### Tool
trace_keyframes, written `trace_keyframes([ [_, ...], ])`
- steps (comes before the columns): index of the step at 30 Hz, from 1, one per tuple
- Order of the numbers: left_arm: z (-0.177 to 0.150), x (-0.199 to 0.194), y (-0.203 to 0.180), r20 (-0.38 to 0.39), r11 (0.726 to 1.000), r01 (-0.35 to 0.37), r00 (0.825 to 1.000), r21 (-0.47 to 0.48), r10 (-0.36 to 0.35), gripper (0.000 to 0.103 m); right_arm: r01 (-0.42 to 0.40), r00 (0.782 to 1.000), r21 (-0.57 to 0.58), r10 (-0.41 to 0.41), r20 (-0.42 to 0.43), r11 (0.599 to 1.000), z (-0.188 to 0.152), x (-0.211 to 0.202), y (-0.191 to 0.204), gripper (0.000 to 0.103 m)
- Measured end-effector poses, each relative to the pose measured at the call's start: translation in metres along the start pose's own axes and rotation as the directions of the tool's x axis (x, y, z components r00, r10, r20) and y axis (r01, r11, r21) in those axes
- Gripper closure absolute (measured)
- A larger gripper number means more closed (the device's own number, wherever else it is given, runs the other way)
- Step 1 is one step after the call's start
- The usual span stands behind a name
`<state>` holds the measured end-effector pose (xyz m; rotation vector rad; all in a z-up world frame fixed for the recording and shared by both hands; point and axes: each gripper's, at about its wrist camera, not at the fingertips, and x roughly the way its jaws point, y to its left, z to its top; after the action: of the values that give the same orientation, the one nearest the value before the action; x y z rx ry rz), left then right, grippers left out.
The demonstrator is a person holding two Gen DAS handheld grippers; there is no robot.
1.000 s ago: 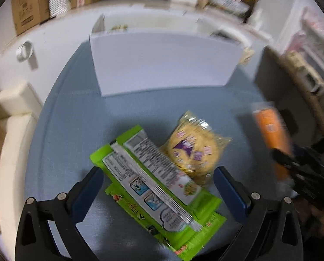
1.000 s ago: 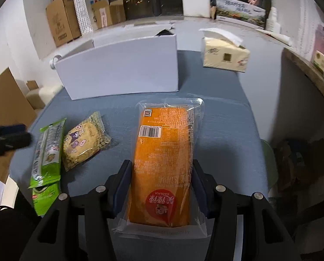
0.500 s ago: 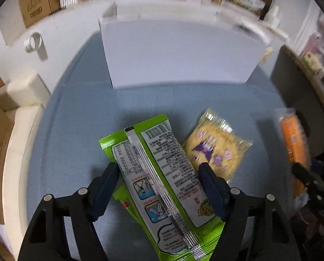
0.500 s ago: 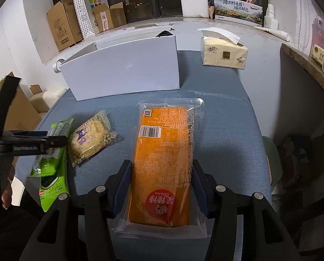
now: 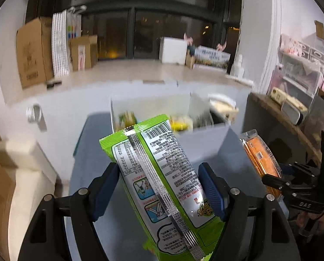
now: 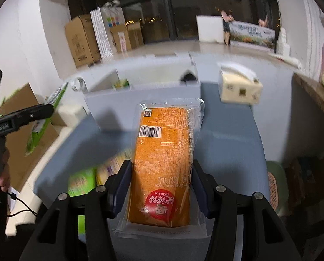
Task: Organize snacks
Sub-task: 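Carry the orange bag and green strip bags into the box and open both tools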
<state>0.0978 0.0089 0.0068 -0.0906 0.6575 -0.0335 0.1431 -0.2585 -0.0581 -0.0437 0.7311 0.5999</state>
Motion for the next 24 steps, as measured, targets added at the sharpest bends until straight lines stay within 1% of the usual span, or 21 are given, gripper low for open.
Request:
trace_keyframes([
  [2, 0.019, 0.011, 0.006, 0.021, 1.000, -0.006, 1.000, 0.021, 0.006, 0.024, -0.026, 0.999, -0.009, 0.026, 0.033, 1.000, 0.024, 0.000, 0.004, 0.045],
  [5, 0.054, 0.033, 0.014, 0.037, 0.999, -0.014, 0.999, 0.039, 0.013, 0.024, -0.030, 0.998, -0.026, 0.031, 0.058, 0.999, 0.065, 0.012, 0.009, 0.045],
  [6, 0.064, 0.043, 0.017, 0.036, 0.999, -0.013, 0.999, 0.043, 0.012, 0.024, -0.039, 0.998, -0.027, 0.040, 0.058, 0.999, 0.084, 0.023, 0.009, 0.045],
  [8, 0.090, 0.069, 0.018, 0.029, 0.998, -0.013, 1.000, 0.068, 0.011, 0.024, -0.045, 0.998, -0.020, 0.045, 0.045, 0.999, 0.107, 0.041, 0.008, 0.045],
  [11, 0.114, 0.108, 0.019, 0.004, 0.995, -0.028, 1.000, 0.092, 0.027, 0.024, -0.019, 0.999, -0.019, 0.020, 0.031, 1.000, 0.143, 0.075, 0.005, 0.045],
  [12, 0.118, 0.122, 0.019, -0.003, 0.993, -0.047, 0.999, 0.107, 0.047, 0.024, -0.004, 1.000, -0.019, 0.004, 0.027, 1.000, 0.157, 0.089, 0.003, 0.045],
  [15, 0.129, 0.159, 0.023, -0.049, 0.992, -0.050, 0.997, 0.116, 0.056, 0.024, 0.005, 1.000, 0.026, -0.004, -0.010, 1.000, 0.178, 0.118, -0.006, 0.045],
  [17, 0.130, 0.179, 0.026, -0.076, 0.991, -0.067, 0.994, 0.117, 0.076, 0.024, 0.029, 0.999, 0.025, -0.028, -0.028, 0.999, 0.188, 0.137, -0.010, 0.045],
  [19, 0.129, 0.194, 0.029, -0.098, 0.991, -0.063, 0.992, 0.114, 0.074, 0.023, 0.049, 0.998, 0.040, -0.047, -0.044, 0.998, 0.192, 0.148, -0.015, 0.045],
  [21, 0.128, 0.204, 0.030, -0.110, 0.991, -0.055, 0.992, 0.122, 0.069, 0.021, 0.028, 0.998, 0.078, -0.024, -0.055, 0.997, 0.195, 0.158, -0.022, 0.044],
  [22, 0.127, 0.207, 0.029, -0.121, 0.990, -0.056, 0.990, 0.126, 0.071, 0.017, 0.013, 0.998, 0.096, -0.007, -0.059, 0.995, 0.196, 0.162, -0.026, 0.039],
  [23, 0.125, 0.211, 0.029, -0.140, 0.990, -0.052, 0.988, 0.134, 0.071, 0.004, 0.000, 0.998, 0.117, 0.008, -0.065, 0.993, 0.196, 0.166, -0.029, 0.024],
  [24, 0.123, 0.213, 0.030, -0.152, 0.990, -0.045, 0.986, 0.134, 0.066, 0.000, 0.000, 0.997, 0.142, 0.012, -0.081, 0.990, 0.195, 0.171, -0.033, 0.016],
])
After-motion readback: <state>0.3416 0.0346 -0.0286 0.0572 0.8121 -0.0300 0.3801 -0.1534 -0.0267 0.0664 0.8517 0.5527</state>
